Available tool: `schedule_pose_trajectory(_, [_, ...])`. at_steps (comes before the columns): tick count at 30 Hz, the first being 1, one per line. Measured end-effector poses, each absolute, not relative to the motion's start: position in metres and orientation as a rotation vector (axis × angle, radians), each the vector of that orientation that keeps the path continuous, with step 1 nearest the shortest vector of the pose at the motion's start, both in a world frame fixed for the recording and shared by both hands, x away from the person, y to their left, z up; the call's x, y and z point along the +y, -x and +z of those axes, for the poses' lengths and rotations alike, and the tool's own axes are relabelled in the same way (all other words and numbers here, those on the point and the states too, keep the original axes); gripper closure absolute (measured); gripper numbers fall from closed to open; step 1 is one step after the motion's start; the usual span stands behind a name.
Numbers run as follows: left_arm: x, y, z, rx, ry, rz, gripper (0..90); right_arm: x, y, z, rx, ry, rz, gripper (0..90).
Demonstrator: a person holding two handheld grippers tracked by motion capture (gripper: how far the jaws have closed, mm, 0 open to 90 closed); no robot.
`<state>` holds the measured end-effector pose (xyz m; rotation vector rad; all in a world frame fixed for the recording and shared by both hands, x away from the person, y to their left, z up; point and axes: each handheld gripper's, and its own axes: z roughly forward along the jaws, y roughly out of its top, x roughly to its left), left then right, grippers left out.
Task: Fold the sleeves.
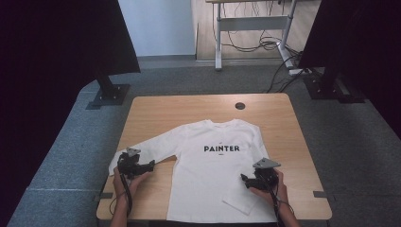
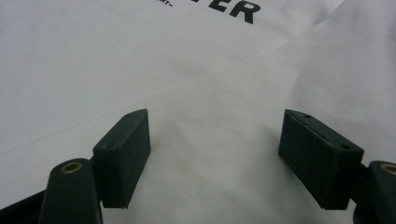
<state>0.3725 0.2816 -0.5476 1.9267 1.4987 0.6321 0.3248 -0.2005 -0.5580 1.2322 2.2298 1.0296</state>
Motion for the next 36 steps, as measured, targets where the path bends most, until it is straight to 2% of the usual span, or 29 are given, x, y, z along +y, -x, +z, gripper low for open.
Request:
schedule_pose_trajectory(11, [0.275, -0.369, -0.548, 1.505, -1.941, 0.643, 16.6, -0.201, -0.325, -0.558, 2.230, -1.232, 1.029, 24.4])
schedule_pose_trajectory(23, [0.251, -0.353, -0.548, 1.480, -1.955, 0.636, 16.6, -0.200, -0.325, -0.558, 2.230, -1.232, 1.029, 24.3])
schedule_pose_trajectory(36, [0.241, -0.347, -0.548, 1.481, -1.978, 0.616, 12.4, -0.200, -0.325, -0.558, 2.230, -1.232, 1.028, 24.3])
